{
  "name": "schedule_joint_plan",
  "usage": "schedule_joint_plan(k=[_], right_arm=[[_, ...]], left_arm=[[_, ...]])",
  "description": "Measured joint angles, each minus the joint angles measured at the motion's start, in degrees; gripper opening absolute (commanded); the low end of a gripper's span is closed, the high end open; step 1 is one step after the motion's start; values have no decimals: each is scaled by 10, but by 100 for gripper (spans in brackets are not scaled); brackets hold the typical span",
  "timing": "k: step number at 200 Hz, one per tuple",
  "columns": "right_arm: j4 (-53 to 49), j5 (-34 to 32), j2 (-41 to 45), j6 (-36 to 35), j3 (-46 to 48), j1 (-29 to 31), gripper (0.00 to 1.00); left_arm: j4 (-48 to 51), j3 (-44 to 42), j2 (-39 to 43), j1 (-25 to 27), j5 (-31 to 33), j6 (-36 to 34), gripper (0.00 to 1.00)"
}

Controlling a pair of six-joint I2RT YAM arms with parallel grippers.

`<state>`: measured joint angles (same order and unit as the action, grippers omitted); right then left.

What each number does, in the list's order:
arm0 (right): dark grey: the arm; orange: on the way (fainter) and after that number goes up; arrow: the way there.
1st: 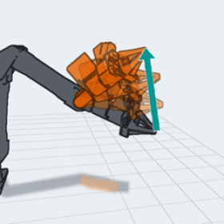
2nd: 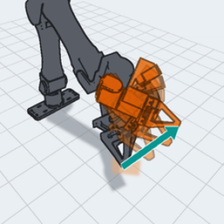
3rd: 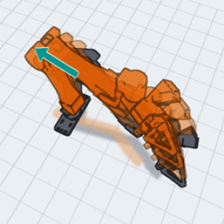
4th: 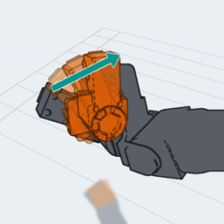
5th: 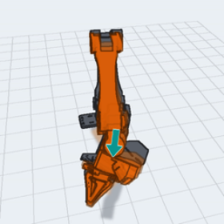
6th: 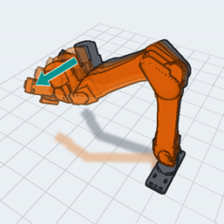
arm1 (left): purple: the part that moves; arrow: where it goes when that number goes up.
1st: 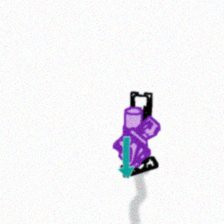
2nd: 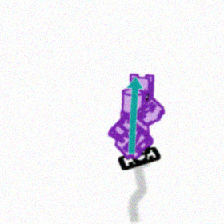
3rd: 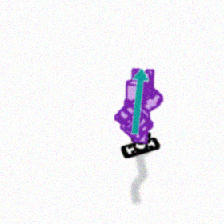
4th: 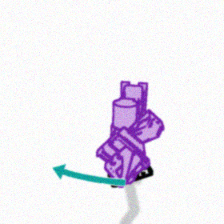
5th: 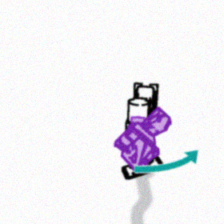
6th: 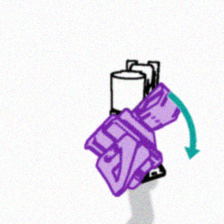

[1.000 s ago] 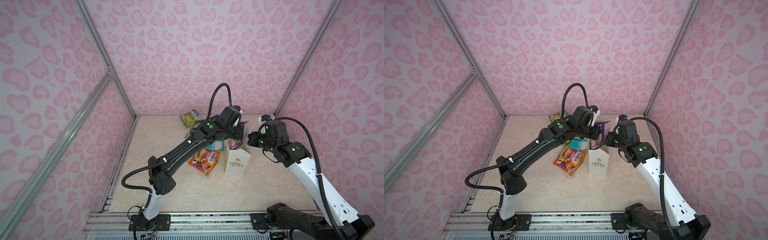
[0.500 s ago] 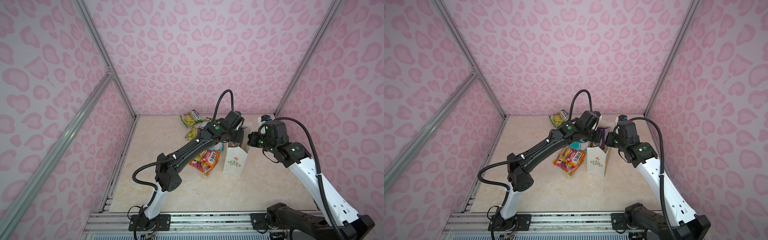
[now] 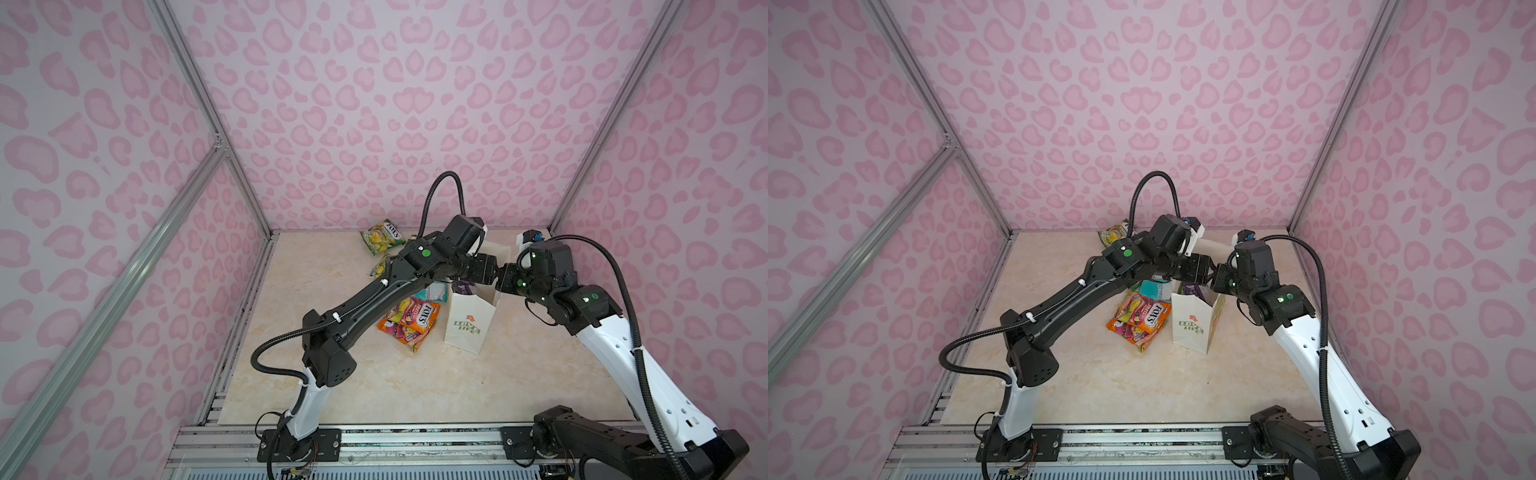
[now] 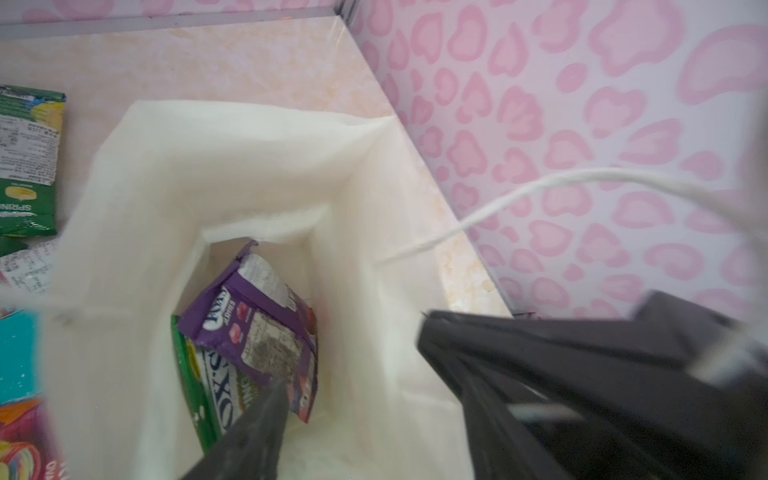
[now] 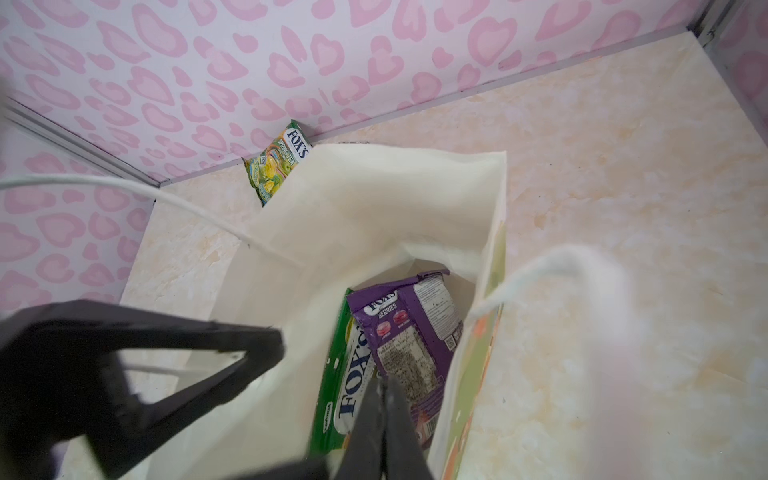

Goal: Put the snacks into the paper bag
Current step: 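Lower the purple bag into the paper bag and open the left gripper, then withdraw the left gripper from the paper bag back toward the candy pile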

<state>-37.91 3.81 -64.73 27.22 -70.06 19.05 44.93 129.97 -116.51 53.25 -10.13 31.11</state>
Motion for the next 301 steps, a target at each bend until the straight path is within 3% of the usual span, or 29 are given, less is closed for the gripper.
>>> schedule_joint_plan(k=[48,97,160,198,234,301], right_arm=[[5,-3,4,0,4,-1,0],[8,-3,5,0,6,-8,0],[11,-1,2,0,9,-11,0],[14,1,-1,0,10,-11,0],[14,1,-7,-2,10,-12,0],[14,1,-14,-5,10,-12,0]], left_arm=[[-2,-45,129,-4,-51,-3,97],[-23,-173,285,-43,-57,-10,97],[-50,-344,460,-108,-6,-12,97],[-62,-449,538,-189,20,-11,97],[-70,-566,575,-268,7,1,97],[-132,-742,520,-359,-84,28,97]])
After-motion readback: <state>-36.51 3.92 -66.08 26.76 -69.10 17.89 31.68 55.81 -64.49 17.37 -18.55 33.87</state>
